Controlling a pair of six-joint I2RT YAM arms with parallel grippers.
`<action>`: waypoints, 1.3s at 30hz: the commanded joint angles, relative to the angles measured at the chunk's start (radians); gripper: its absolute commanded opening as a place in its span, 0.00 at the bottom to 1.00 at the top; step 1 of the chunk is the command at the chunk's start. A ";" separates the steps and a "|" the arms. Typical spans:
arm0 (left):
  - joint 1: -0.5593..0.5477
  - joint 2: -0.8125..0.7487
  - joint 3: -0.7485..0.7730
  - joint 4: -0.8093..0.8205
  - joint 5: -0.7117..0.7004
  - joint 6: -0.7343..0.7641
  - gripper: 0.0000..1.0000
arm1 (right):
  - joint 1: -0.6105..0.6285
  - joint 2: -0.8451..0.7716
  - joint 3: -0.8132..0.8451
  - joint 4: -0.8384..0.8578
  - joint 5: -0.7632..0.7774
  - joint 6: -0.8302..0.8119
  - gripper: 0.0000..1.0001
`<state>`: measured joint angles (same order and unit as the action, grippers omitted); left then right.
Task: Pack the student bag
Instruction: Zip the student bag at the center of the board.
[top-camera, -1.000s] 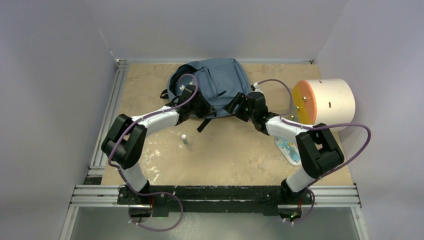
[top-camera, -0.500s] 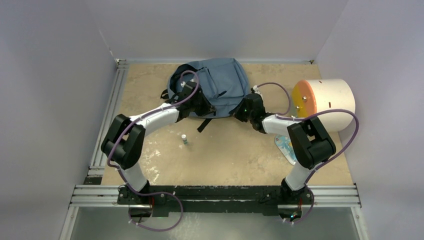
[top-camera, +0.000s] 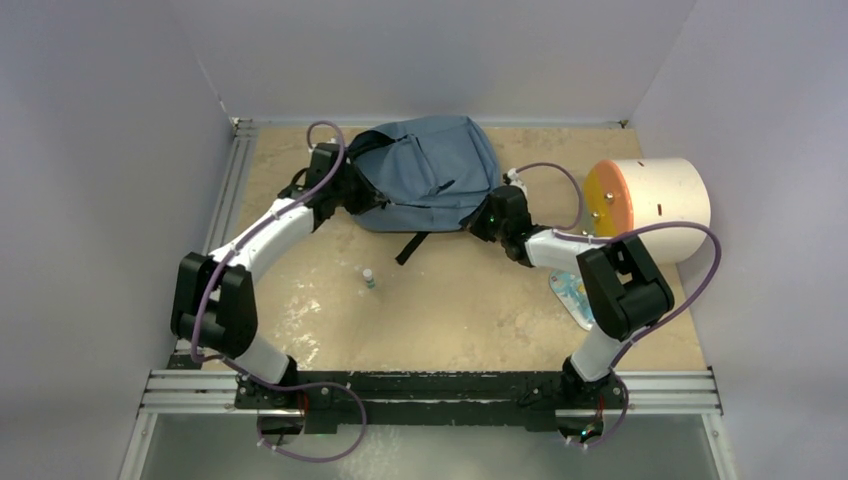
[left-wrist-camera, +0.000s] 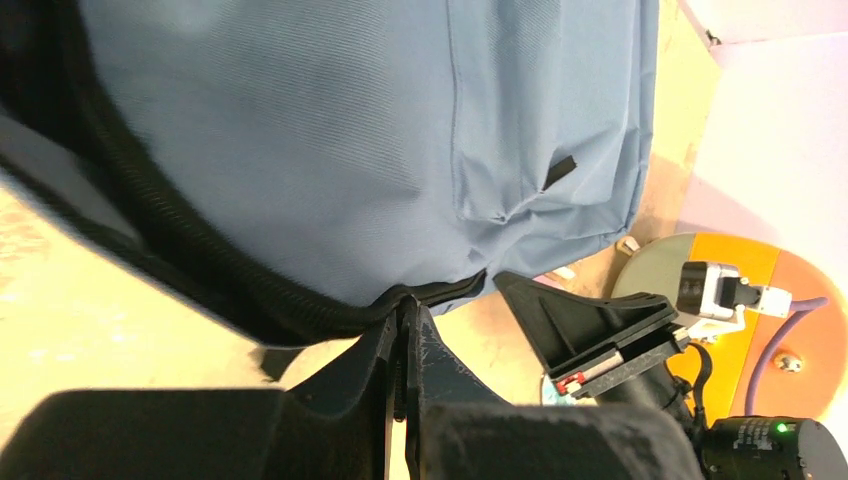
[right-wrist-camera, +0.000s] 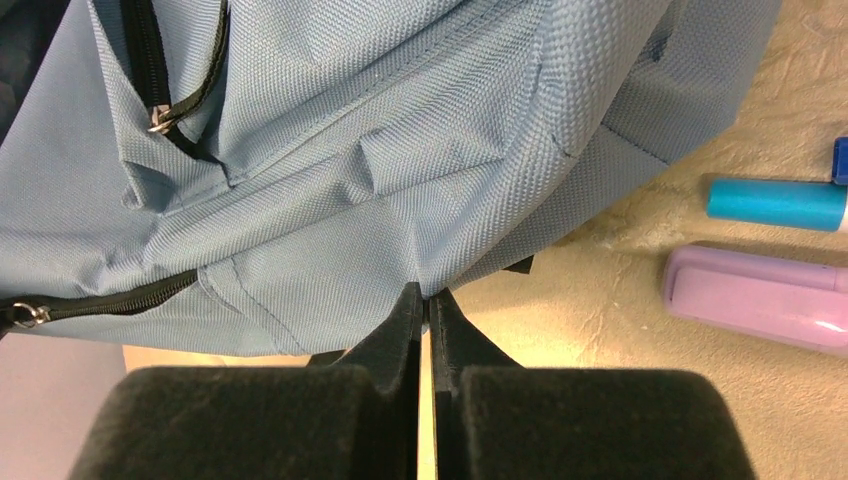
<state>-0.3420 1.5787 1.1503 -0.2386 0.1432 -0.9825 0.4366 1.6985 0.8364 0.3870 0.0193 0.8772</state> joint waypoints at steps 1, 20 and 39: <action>0.064 -0.066 0.062 -0.037 -0.048 0.116 0.00 | -0.030 -0.048 0.006 -0.019 0.131 -0.051 0.00; 0.270 -0.085 0.124 -0.106 -0.048 0.398 0.00 | -0.039 -0.138 0.037 -0.104 0.231 -0.143 0.16; 0.245 -0.330 0.032 -0.144 0.024 0.488 0.44 | 0.073 -0.418 -0.012 -0.159 0.139 -0.139 0.61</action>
<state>-0.0746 1.3556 1.1992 -0.3920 0.2111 -0.4828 0.4397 1.2881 0.8101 0.2520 0.1417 0.7403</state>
